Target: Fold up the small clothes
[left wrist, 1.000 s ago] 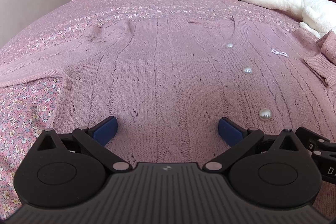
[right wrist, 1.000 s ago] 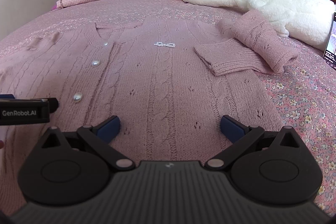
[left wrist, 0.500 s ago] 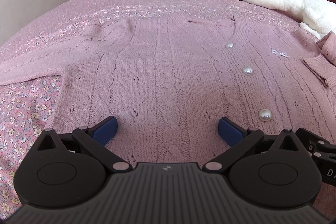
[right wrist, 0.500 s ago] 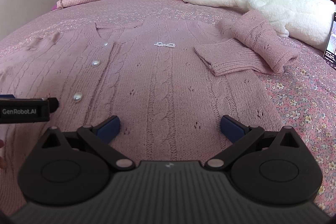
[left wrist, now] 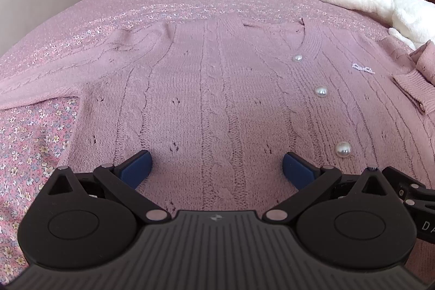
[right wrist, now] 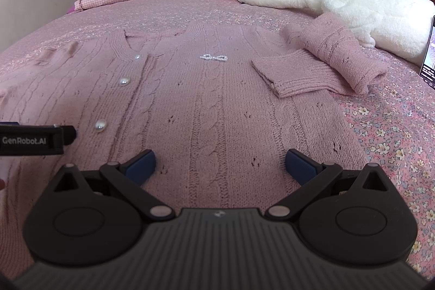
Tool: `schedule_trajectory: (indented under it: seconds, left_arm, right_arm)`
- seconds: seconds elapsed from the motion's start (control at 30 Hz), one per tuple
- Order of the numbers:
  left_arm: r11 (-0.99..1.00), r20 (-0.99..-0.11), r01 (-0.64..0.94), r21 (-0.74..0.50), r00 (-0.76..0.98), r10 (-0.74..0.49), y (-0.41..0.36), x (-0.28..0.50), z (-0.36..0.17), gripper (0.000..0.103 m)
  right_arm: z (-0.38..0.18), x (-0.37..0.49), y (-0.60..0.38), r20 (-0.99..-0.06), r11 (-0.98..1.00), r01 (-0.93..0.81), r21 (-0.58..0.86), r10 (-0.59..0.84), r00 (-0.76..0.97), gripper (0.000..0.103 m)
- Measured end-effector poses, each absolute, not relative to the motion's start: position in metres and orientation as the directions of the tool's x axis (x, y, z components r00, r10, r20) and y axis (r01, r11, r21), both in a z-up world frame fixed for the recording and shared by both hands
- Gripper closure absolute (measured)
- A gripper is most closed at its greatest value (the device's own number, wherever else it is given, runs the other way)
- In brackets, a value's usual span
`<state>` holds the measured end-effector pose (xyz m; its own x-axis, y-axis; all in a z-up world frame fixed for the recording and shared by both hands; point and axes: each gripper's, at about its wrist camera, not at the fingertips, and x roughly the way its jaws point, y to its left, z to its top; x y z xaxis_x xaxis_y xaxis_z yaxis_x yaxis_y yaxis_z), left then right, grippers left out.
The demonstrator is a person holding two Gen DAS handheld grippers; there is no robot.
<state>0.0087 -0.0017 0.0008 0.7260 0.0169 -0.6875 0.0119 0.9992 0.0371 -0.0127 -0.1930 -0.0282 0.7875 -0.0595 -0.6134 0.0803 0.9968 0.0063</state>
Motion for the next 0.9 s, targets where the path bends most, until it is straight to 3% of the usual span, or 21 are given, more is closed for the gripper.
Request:
schedule_trajectory:
  seconds: [0.3,0.6,0.73,0.8,0.9]
  left_arm:
    - [0.999,-0.719,0.013,0.032,0.695,0.014,-0.001,0.018,0.004,0.000]
    - [0.999,-0.736,0.014,0.039,0.676,0.019,-0.002,0.023,0.006,0.000]
    - [0.999,-0.735,0.012,0.044,0.677,0.024,-0.003,0.023,0.006,0.000]
    - [0.999,-0.737,0.013,0.045,0.675,0.024,-0.003,0.023,0.006,0.000]
    - [0.999,-0.743,0.020,0.043,0.669,0.018,-0.002,0.023,0.007,0.000]
  right_arm:
    - [-0.015,-0.009,-0.209,-0.649,0.999,-0.010,0.048,0.039,0.760,0.000]
    - [0.024,0.010,-0.244,-0.567,0.995,-0.043,-0.093,-0.017,0.823,0.001]
    - [0.024,0.034,-0.261,-0.583,0.995,-0.087,-0.047,0.043,0.811,0.012]
    - [0.016,0.048,-0.262,-0.610,0.993,-0.105,-0.060,0.047,0.791,0.025]
    - [0.001,0.066,-0.265,-0.659,0.991,-0.099,-0.092,0.014,0.752,0.035]
